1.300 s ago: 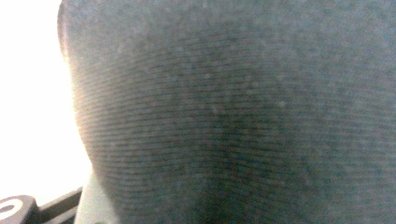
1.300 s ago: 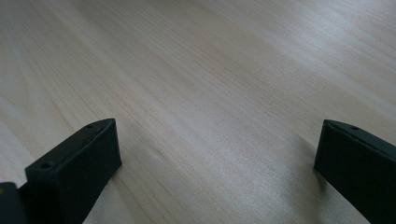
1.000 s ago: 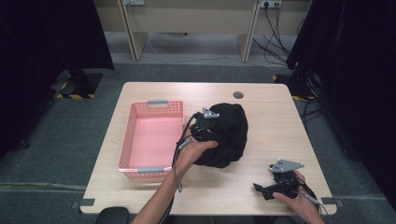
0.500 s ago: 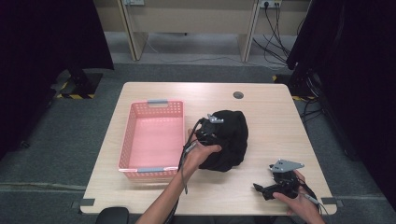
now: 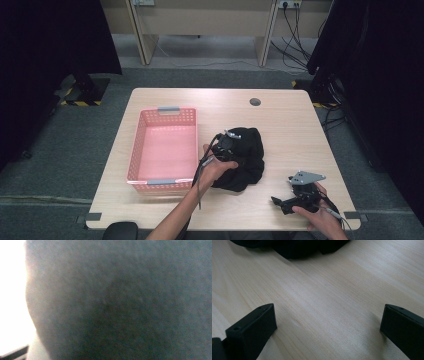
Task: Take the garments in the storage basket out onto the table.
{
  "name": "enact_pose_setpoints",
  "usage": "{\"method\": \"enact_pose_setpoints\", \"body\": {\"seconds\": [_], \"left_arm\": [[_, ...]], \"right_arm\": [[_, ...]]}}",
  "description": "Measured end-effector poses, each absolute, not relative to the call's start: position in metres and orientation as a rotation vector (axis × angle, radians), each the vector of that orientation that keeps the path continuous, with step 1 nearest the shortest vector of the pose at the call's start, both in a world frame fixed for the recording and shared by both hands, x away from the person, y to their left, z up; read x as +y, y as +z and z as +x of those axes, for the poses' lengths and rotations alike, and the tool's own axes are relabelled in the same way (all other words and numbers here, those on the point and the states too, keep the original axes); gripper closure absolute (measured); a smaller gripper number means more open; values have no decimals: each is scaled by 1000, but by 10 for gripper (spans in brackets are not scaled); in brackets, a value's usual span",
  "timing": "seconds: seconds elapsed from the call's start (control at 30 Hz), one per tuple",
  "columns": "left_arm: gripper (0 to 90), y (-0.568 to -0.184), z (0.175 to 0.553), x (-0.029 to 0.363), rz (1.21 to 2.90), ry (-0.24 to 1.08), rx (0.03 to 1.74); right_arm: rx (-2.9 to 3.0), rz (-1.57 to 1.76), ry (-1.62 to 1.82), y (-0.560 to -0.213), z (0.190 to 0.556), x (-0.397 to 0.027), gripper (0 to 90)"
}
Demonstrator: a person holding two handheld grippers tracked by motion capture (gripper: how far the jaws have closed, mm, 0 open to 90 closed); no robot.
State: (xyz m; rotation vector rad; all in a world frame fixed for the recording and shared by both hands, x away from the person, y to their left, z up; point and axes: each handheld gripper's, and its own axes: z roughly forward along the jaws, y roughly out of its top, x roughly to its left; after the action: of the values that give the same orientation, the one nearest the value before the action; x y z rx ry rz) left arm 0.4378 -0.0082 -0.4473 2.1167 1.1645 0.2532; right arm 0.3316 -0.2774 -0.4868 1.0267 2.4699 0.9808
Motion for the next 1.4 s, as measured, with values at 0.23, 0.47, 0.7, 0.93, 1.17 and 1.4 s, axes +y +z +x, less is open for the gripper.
{"method": "enact_pose_setpoints", "body": {"seconds": [0.23,0.47,0.7,0.93,1.17,1.4], "left_arm": [[113,-436,435,-7,2147,282,1164],[67,-430,432,-4,2152,338,1165],[49,-416,427,2,2125,339,1151],[41,-395,421,8,2095,375,1118],[41,-383,418,14,2073,387,1101],[41,-378,415,19,2050,394,1096]], "right_arm": [[2470,1027,981,-487,332,-277,6],[2470,1026,981,-487,332,-277,6],[2469,1026,982,-487,332,-277,6],[2469,1026,982,-487,332,-277,6],[2469,1026,982,-487,332,-277,6],[2469,1026,982,-487,332,-277,6]]}}
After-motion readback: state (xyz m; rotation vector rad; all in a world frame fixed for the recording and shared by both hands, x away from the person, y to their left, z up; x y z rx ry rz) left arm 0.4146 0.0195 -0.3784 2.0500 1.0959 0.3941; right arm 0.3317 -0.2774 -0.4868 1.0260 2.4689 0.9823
